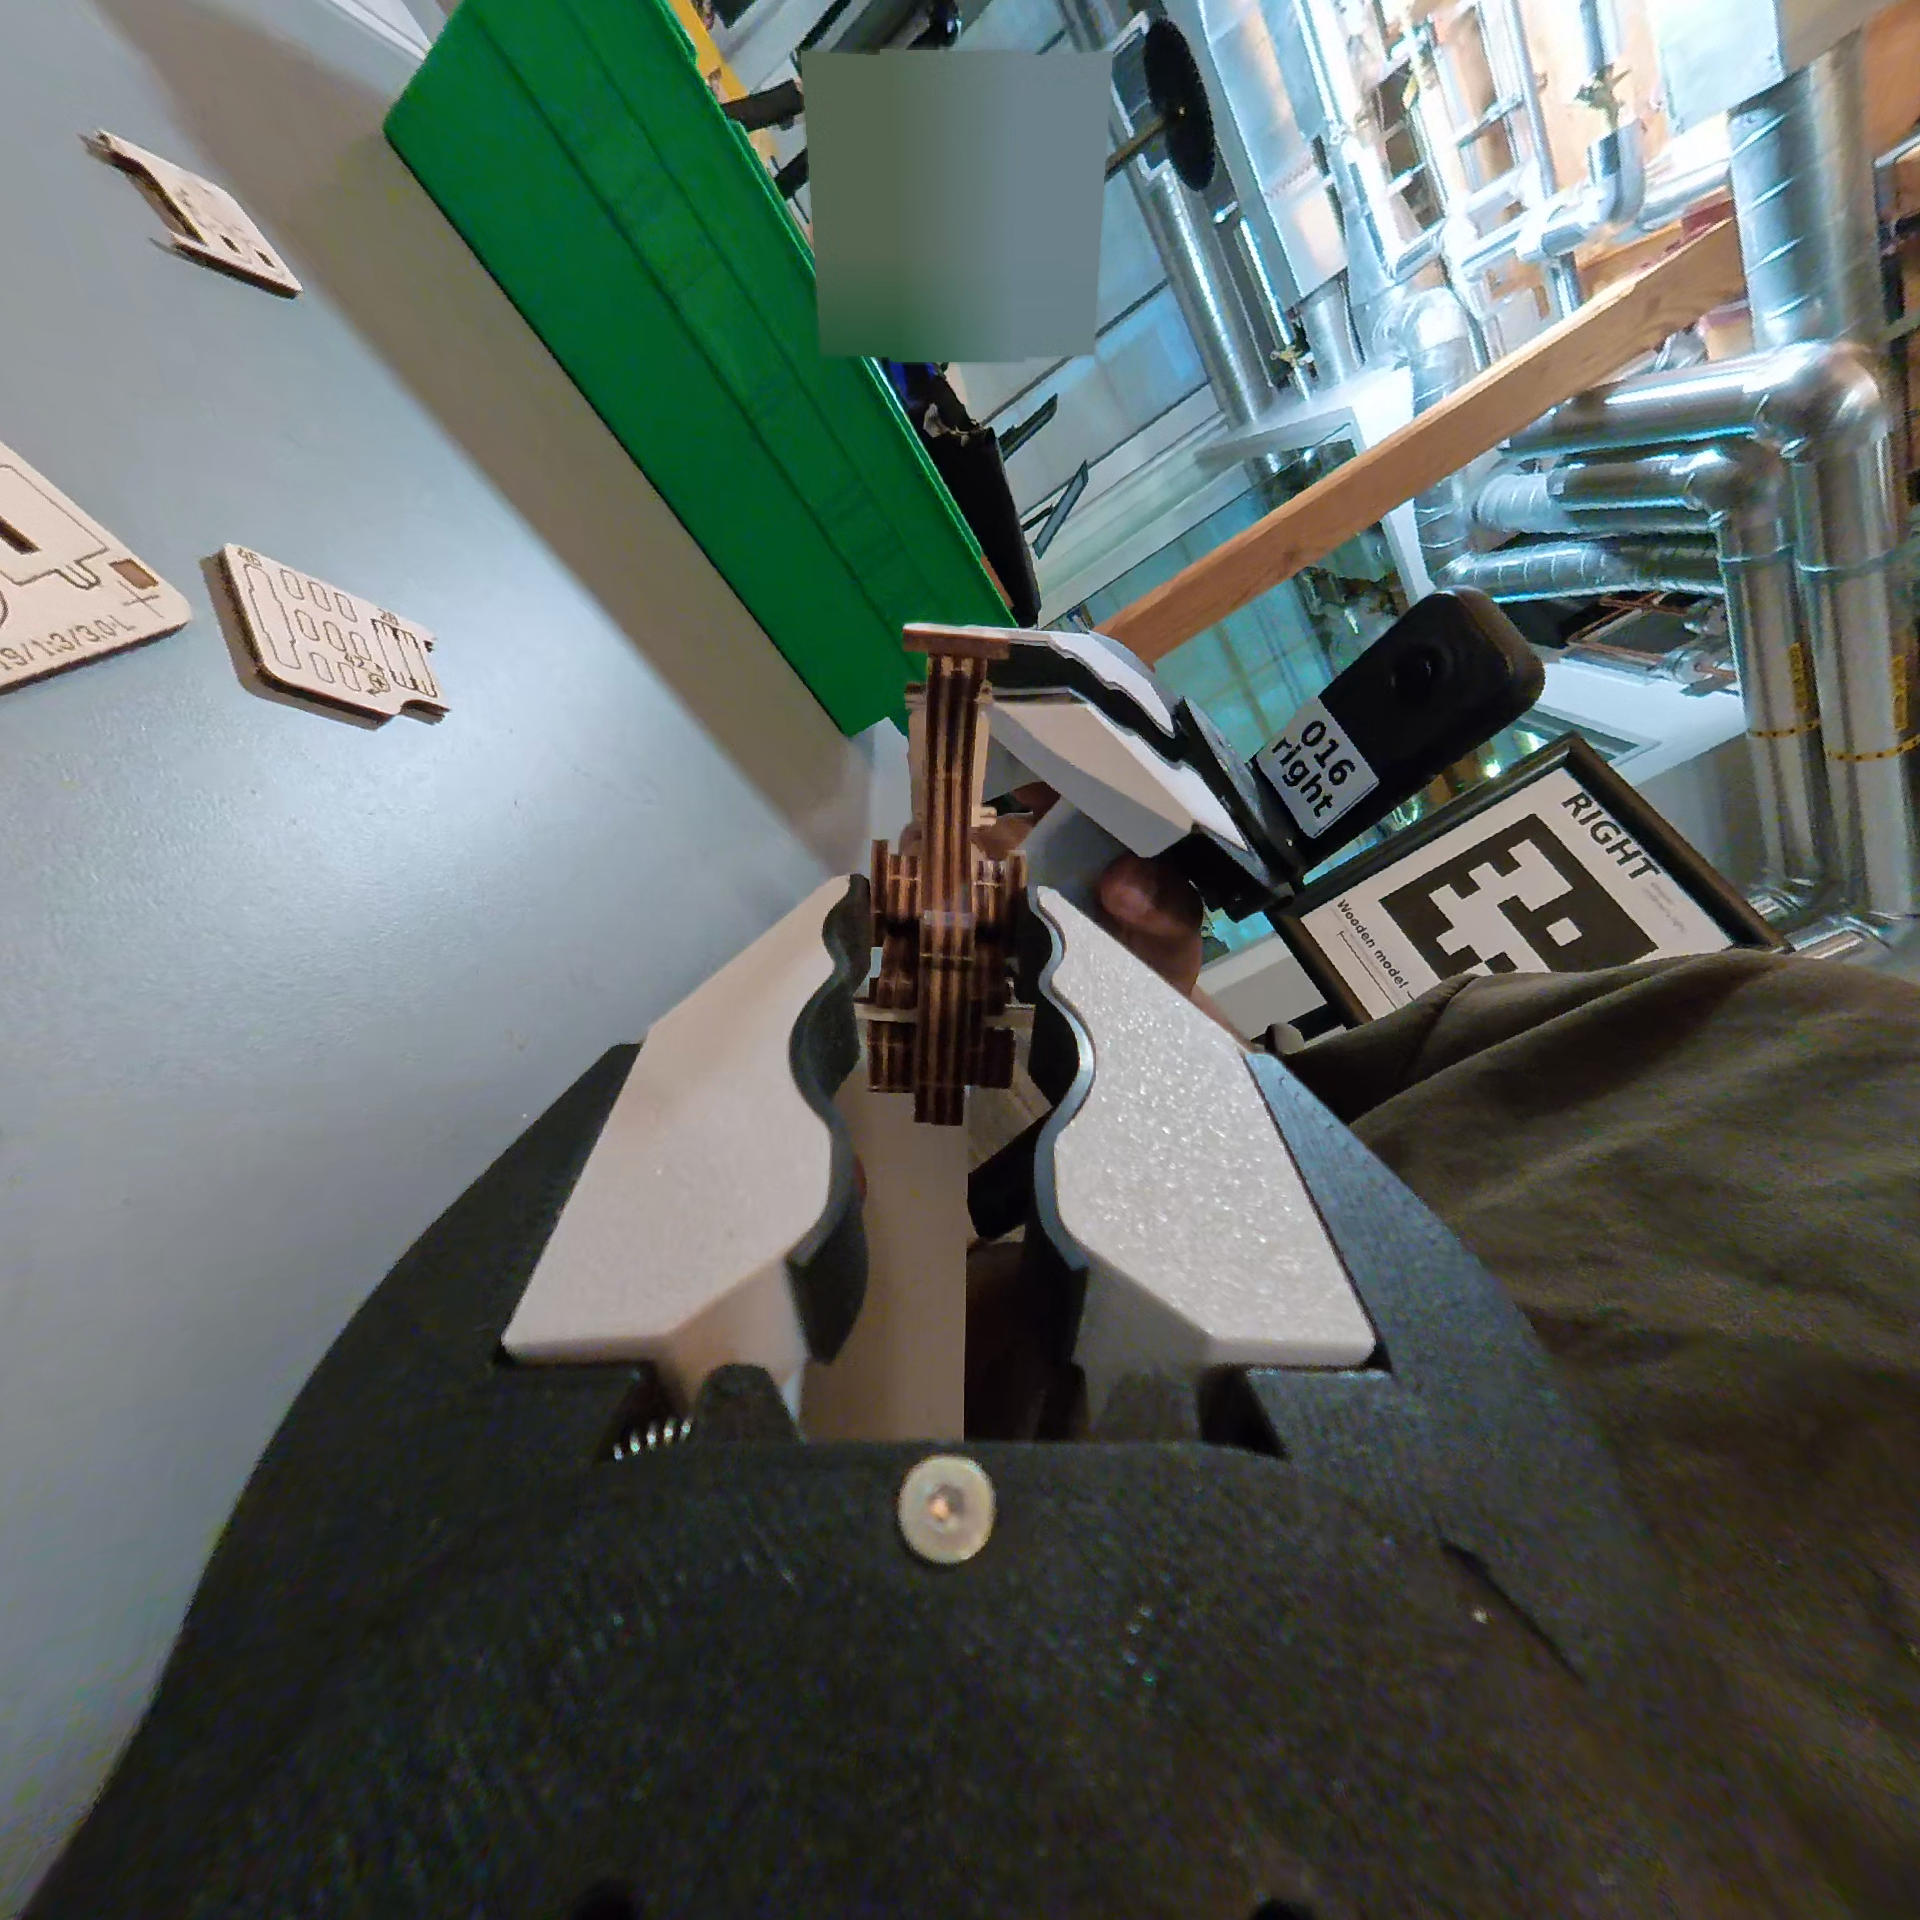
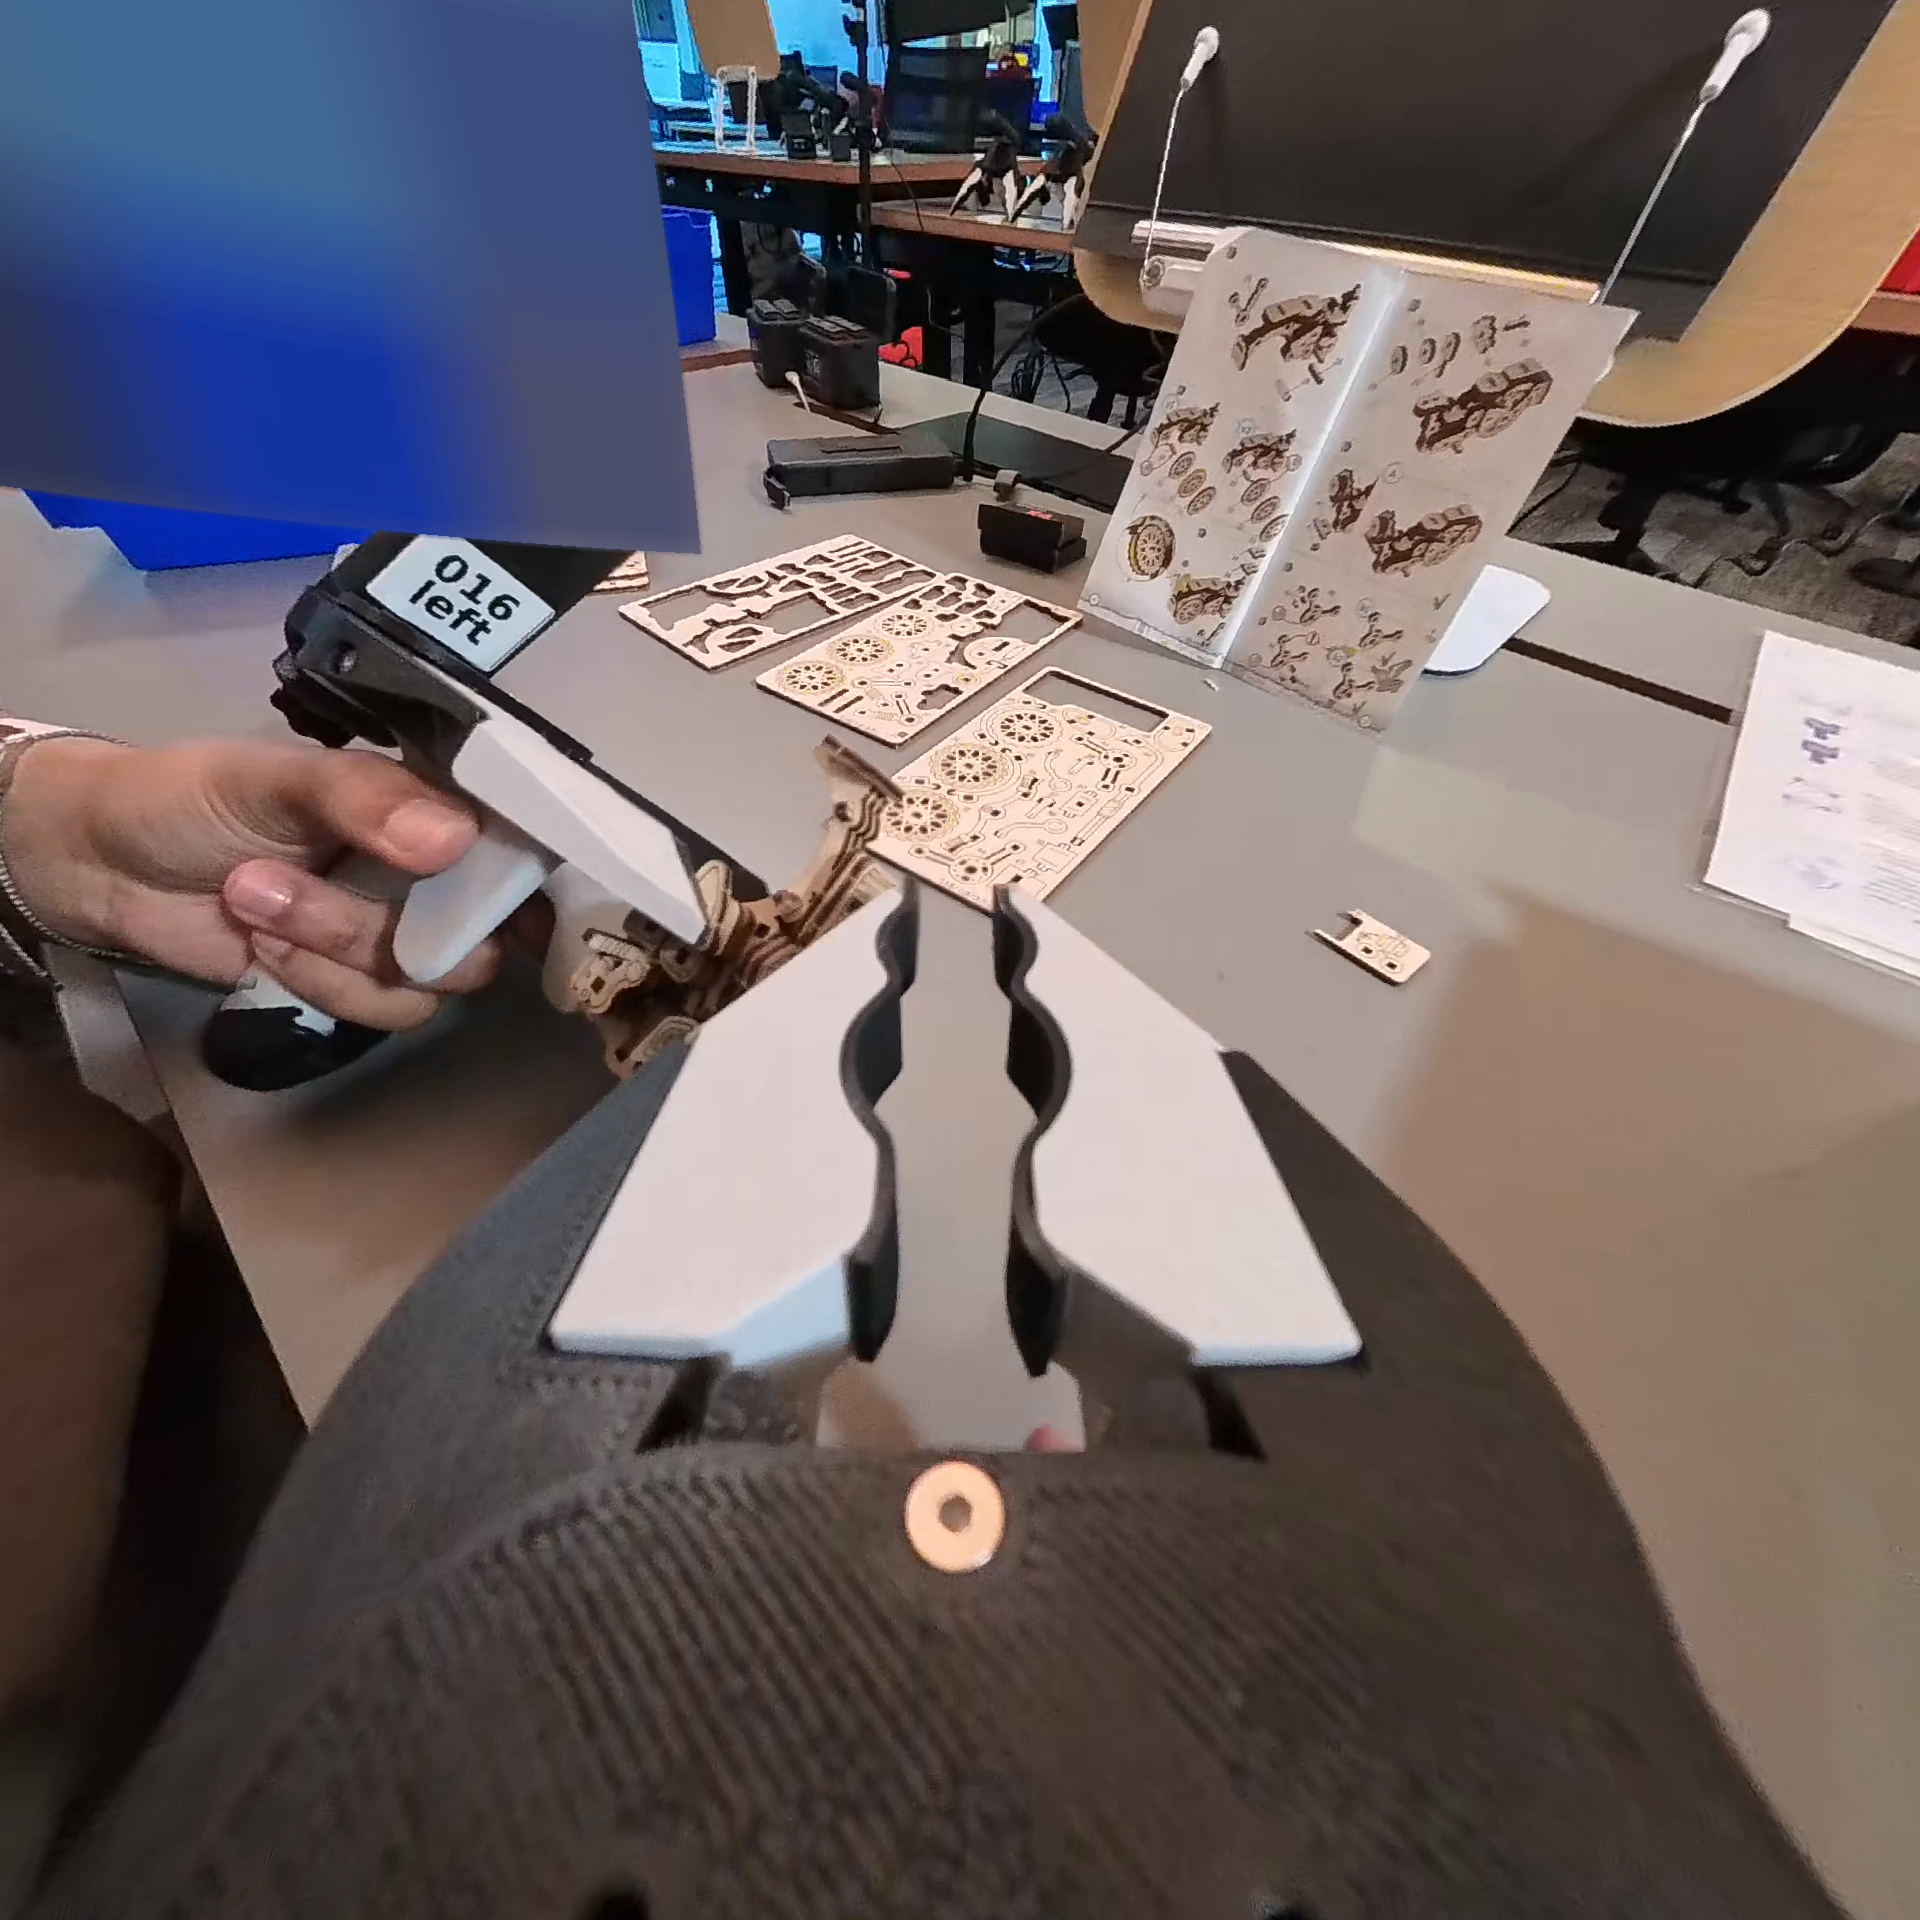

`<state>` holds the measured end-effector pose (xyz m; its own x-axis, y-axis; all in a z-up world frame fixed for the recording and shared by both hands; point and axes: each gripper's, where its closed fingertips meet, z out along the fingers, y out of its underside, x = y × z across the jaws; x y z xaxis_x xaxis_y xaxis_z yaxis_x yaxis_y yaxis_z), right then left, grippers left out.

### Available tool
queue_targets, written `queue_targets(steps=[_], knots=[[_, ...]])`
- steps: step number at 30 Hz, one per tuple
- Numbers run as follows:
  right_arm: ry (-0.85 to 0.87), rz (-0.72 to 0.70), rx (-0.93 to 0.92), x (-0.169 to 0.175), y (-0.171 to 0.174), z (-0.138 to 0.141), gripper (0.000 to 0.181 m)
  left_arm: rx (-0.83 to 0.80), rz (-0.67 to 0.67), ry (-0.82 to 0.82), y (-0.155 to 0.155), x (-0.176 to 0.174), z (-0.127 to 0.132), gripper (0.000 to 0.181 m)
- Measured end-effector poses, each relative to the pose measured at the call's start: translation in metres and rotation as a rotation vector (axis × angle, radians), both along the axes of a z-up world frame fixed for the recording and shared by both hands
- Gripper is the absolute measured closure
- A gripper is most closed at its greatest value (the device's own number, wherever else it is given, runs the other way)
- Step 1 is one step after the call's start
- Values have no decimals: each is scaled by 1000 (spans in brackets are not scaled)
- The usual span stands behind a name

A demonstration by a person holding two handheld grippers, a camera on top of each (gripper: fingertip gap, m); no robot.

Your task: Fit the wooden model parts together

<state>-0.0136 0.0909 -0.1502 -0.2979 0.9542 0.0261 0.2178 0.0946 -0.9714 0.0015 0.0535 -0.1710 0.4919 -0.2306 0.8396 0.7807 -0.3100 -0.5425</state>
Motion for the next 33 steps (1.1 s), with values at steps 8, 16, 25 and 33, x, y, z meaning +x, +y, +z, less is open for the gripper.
queue_targets(steps=[8, 16, 25, 33], knots=[[-7, 54, -10, 3, -8, -1, 159, -5, 0, -13, 0, -1, -1, 157], [-14, 72, -12, 4, -11, -2, 156, -7, -5, -17, 0, 0, -1, 157], [-28, 79, -15, 4, -12, -5, 155, -7, -8, -22, 0, 0, -1, 157], [-39, 85, -12, 4, -13, -7, 155, -9, -8, -27, 0, -1, -1, 157]])
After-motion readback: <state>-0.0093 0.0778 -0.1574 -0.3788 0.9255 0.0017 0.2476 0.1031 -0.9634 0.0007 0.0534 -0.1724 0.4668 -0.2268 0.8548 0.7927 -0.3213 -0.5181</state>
